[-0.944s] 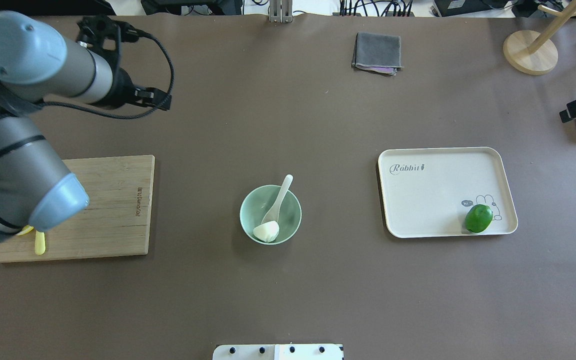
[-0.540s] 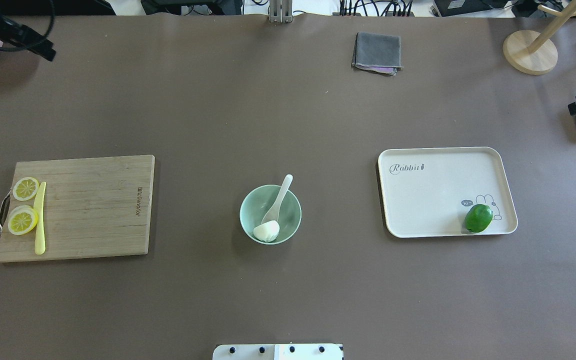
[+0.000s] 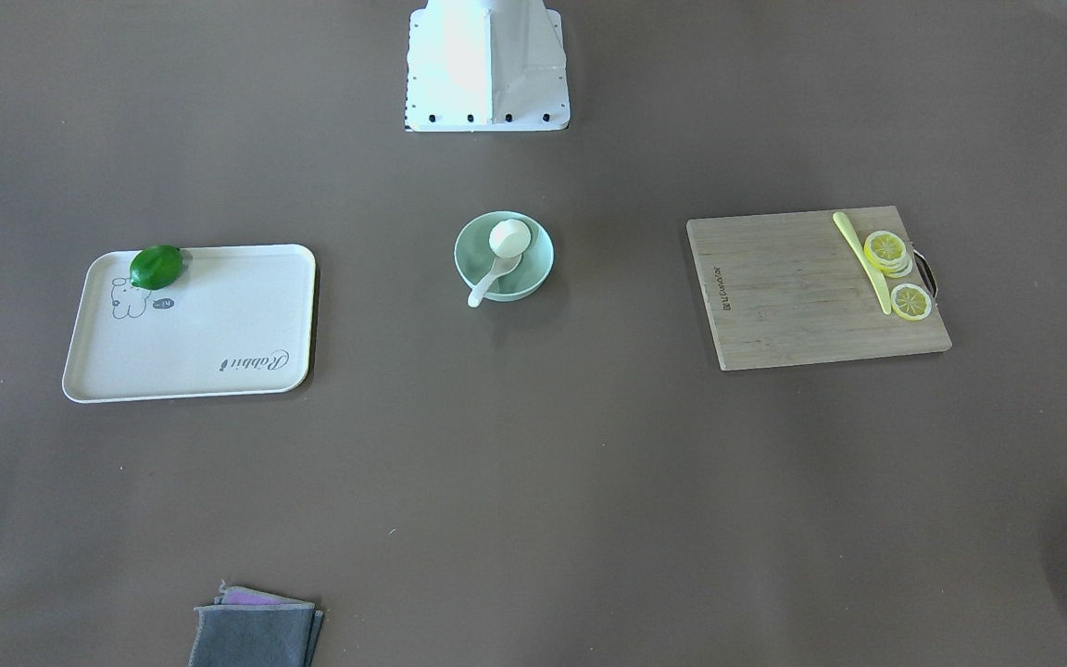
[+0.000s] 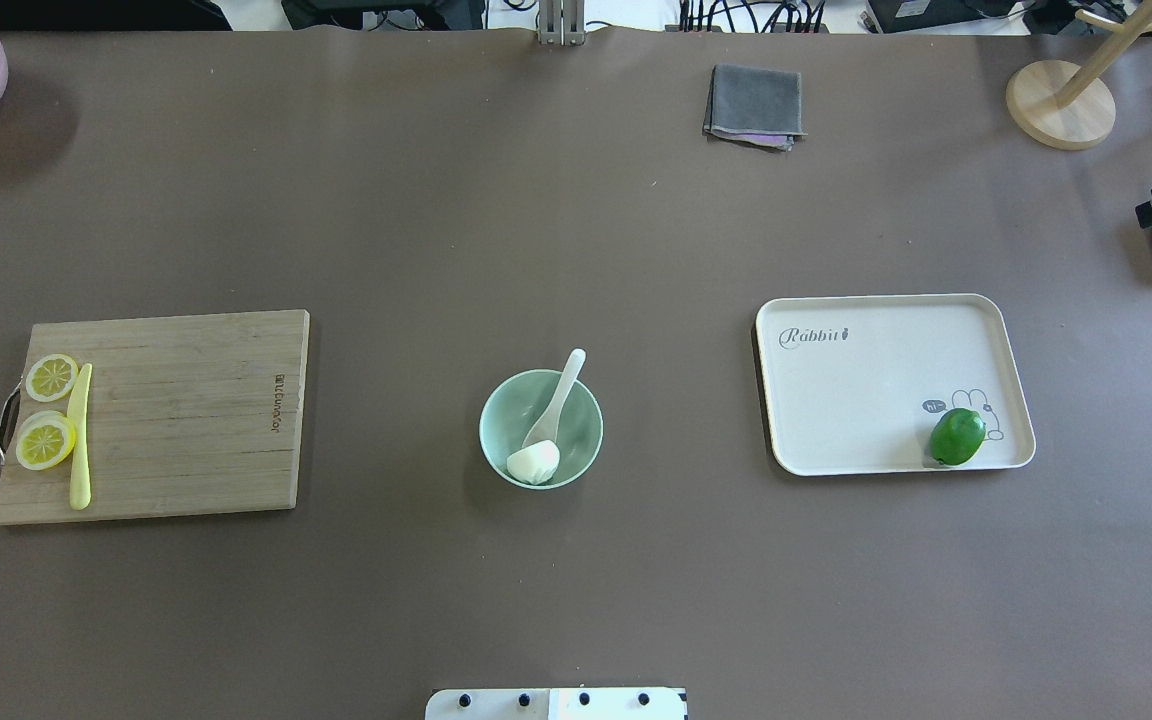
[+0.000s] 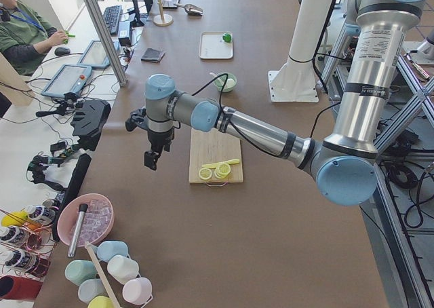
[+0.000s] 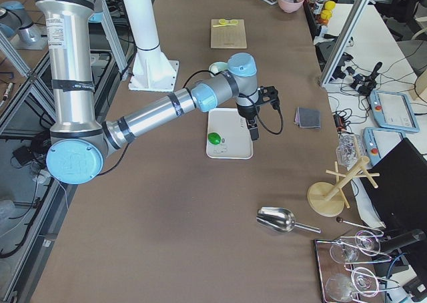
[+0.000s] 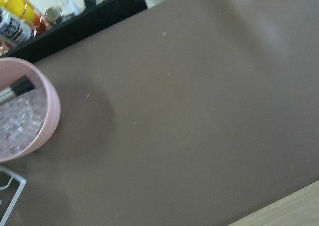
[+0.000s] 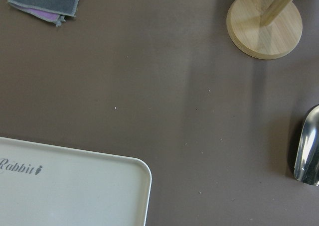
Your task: Put spoon and bun in bowl
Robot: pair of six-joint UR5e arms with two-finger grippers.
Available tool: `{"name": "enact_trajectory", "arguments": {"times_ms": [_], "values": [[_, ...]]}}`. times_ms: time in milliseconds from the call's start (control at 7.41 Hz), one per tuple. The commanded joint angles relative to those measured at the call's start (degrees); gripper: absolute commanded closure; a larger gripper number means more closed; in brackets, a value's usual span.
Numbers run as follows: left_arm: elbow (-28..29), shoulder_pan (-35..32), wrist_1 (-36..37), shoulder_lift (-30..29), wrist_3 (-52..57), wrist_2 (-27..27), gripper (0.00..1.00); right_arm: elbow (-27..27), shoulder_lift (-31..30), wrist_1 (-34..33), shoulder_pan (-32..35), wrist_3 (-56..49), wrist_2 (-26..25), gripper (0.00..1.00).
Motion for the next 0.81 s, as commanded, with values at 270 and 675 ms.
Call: {"name": "enact_trajectory", "arguments": {"times_ms": [270,675], "values": [[6.5,-5.4,1.2,3.9,-0.2,-15.1,0.02,-2.5,-1.7,-0.9,0.0,-0.7,1.0,0.0],[8.0,-7.1,0.6,7.3,-0.2,-17.2,0.02,-2.5,-1.1,-4.6,-1.1,-1.2,4.9,0.0]]}}
